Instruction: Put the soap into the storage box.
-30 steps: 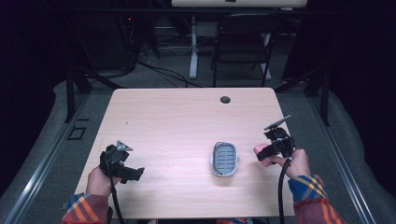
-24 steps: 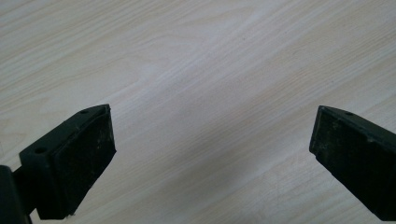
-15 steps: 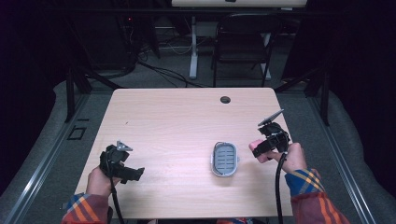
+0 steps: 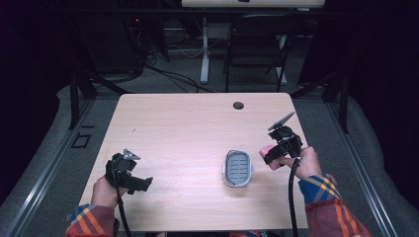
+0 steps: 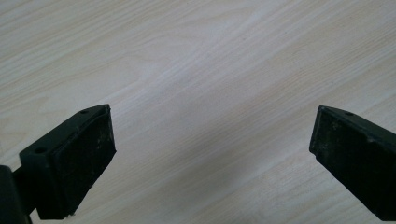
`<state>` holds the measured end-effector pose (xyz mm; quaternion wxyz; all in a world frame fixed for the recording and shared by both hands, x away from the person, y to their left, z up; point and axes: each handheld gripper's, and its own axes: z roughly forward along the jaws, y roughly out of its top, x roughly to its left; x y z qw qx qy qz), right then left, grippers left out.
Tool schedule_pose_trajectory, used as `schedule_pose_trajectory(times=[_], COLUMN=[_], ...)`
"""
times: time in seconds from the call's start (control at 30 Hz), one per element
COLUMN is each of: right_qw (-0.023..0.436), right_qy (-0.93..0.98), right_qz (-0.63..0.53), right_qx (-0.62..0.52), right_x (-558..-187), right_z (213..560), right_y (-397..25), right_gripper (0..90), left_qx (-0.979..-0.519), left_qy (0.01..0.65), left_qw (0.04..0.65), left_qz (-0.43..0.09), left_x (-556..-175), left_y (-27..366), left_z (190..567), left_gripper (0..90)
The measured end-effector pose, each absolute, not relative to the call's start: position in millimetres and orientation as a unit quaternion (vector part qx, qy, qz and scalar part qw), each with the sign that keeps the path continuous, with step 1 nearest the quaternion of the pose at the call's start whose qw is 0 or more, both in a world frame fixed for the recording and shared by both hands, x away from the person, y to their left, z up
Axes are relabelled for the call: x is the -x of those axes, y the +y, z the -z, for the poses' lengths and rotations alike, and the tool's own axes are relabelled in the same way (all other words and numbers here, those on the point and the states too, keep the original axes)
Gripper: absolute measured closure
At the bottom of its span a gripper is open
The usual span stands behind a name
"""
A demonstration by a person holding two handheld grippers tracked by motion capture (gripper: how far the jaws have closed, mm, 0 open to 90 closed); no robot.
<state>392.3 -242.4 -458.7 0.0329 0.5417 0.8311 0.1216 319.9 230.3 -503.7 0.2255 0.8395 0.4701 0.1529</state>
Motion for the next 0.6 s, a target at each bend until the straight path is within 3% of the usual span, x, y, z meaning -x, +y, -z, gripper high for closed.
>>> schedule_pose_trajectory(times=[0.6], right_qw=[0.037], right_qy=[0.840], right_qz=[-0.124], right_qx=[-0.526], right_x=[-396.5], right_z=[442.0], right_y=[-223.8], right_gripper=[36.8], left_qx=[-0.839], left_qy=[0.470], left_qw=[0.226], left_qz=[-0.155], left_x=[-319.5], left_y=[229.6], left_z=[503.6], left_gripper=[0.2])
